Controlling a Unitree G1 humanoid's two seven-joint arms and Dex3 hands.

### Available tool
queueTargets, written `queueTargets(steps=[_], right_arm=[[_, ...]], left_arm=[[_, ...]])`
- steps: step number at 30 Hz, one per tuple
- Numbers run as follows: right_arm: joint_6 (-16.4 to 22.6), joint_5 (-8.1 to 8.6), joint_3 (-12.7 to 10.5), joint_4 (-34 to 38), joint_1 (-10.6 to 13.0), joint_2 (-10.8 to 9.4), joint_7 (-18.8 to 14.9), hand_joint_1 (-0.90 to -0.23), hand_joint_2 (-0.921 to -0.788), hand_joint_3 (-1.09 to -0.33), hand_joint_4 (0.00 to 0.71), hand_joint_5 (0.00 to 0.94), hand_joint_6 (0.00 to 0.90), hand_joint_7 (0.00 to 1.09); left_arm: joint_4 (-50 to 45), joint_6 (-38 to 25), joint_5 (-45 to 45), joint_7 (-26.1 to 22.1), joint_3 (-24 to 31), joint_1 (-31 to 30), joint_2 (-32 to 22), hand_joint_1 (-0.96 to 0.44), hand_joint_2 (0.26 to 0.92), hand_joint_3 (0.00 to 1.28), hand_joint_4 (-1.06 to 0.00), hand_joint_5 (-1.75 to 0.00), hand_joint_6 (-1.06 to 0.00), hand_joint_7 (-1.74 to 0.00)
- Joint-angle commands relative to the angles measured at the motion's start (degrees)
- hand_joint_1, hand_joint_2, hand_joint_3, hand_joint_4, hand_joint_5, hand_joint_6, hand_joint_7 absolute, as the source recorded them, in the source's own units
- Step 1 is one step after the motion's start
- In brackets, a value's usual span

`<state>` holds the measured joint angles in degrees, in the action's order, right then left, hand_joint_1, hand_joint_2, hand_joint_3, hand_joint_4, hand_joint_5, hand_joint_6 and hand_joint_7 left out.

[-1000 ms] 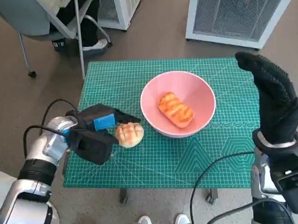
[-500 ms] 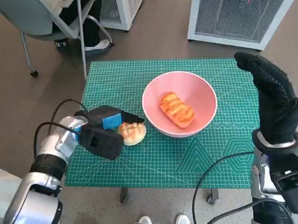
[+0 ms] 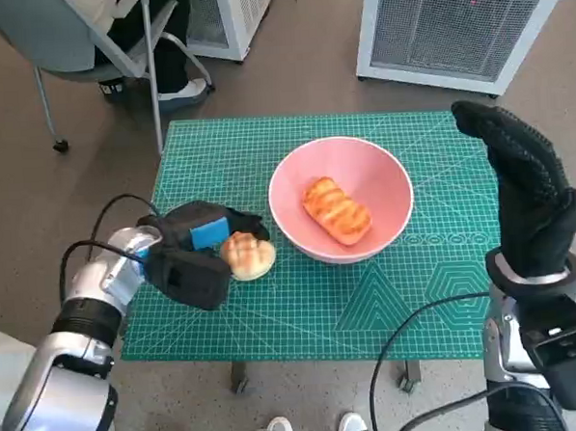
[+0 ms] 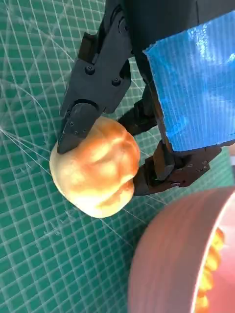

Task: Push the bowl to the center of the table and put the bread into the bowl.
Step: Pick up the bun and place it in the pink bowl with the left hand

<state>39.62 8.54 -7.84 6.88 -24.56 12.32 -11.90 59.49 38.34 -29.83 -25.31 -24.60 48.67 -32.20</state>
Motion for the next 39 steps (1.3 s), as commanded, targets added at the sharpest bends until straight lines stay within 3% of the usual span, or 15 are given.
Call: queueTargets(steps=[1, 13, 23, 29, 39], right_arm=[[-0.2, -0.91, 0.2, 0.9, 0.7, -0.6, 0.4, -0.390, -0.921, -0.510, 0.440, 0.003, 0.115, 0.69], [0.3, -1.62, 0.3, 1.5, 0.3, -1.3, 1.0, -0.391, -0.921, -0.511, 0.442, 0.003, 0.115, 0.69], [1.0, -2.68, 0.4, 2.6, -0.6, -1.9, 1.5, -0.389, -0.921, -0.516, 0.442, 0.003, 0.110, 0.69], [1.6, -3.06, 0.6, 3.6, -1.3, -1.9, 1.7, -0.393, -0.921, -0.523, 0.441, 0.002, 0.103, 0.70], [1.8, -3.11, 0.8, 3.7, -1.6, -2.0, 2.0, -0.399, -0.921, -0.525, 0.441, 0.002, 0.093, 0.72]], left_arm=[[-2.0, 1.3, 3.6, -3.6, 3.1, 1.8, -3.7, 0.00, 0.921, 0.07, -0.65, -1.20, -0.67, -1.13], [-16.2, -2.3, 16.0, -11.0, 13.2, 4.0, -6.6, 0.00, 0.915, 0.06, -0.62, -1.31, -0.76, -0.95], [-30.2, -8.8, 18.5, -7.4, 16.2, 5.0, -2.1, 0.00, 0.902, 0.04, -0.66, -1.30, -0.82, -0.86], [-26.8, -4.8, 14.5, -3.6, 13.4, 8.5, 2.2, 0.00, 0.899, 0.04, -0.69, -1.26, -0.81, -0.88], [-12.3, 0.0, 8.6, -3.8, 6.7, 17.2, 8.6, 0.00, 0.919, 0.05, -0.64, -1.25, -0.71, -1.05]])
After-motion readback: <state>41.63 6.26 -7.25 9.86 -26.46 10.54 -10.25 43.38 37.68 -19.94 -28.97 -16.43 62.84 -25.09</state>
